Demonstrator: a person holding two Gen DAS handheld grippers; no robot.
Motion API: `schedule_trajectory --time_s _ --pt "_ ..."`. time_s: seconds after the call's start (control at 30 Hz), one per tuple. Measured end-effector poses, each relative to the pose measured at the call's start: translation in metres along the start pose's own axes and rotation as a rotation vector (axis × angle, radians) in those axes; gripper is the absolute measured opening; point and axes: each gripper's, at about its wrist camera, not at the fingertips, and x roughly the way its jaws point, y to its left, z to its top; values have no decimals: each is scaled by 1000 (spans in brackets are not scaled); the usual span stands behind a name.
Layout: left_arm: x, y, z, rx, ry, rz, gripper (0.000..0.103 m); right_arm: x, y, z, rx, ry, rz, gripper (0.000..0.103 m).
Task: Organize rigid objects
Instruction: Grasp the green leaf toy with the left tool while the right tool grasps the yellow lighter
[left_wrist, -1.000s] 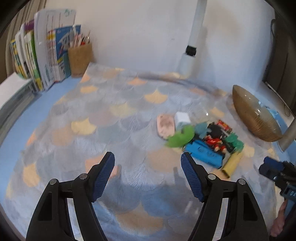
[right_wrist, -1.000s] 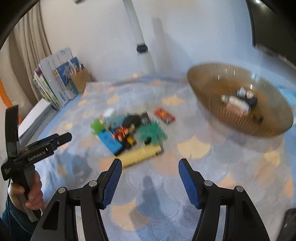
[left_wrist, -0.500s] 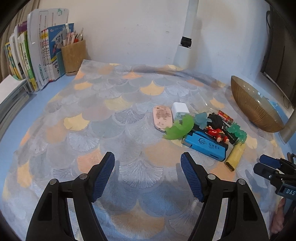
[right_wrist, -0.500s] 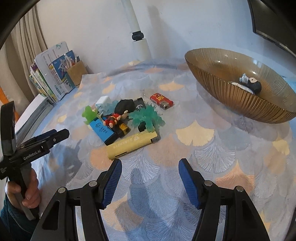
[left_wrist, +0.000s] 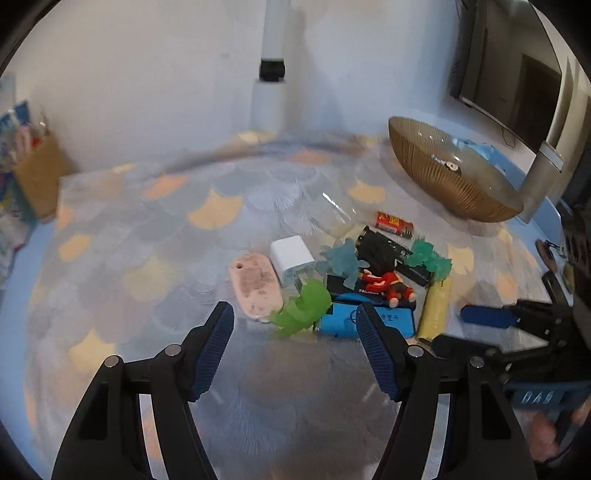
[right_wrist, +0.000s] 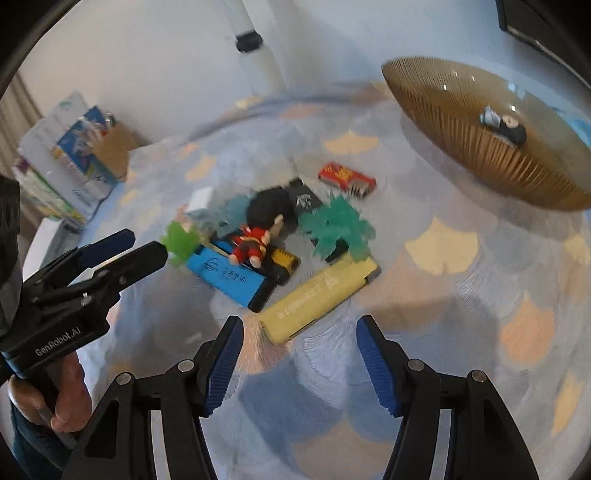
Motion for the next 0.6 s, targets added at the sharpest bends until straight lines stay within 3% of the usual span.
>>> schedule_trajectory --time_s 0.07,0.13,0.23,0.3,0.37,0.43,0.6 --pt "10 1 2 8 19 -18 62 1 6 0 1 -38 -44 62" --pt "21 -2 1 31 52 -47 42 6 11 1 -7 -56 -97 62" --pt "26 -6 2 42 50 -41 29 8 15 -1 -17 -83 -138 62" --pt "23 -3 0 18 40 -58 26 6 12 -4 -44 -94 -133 55" --pt "19 -1 -3 4 26 -60 25 1 5 -7 -67 -96 -105 39" --pt "13 -2 -9 -15 17 -54 25 -5 -6 -11 -76 -82 -60 32" --pt "-3 -1 -25 -88 6 -66 25 -26 -46 -23 -51 -64 -44 31"
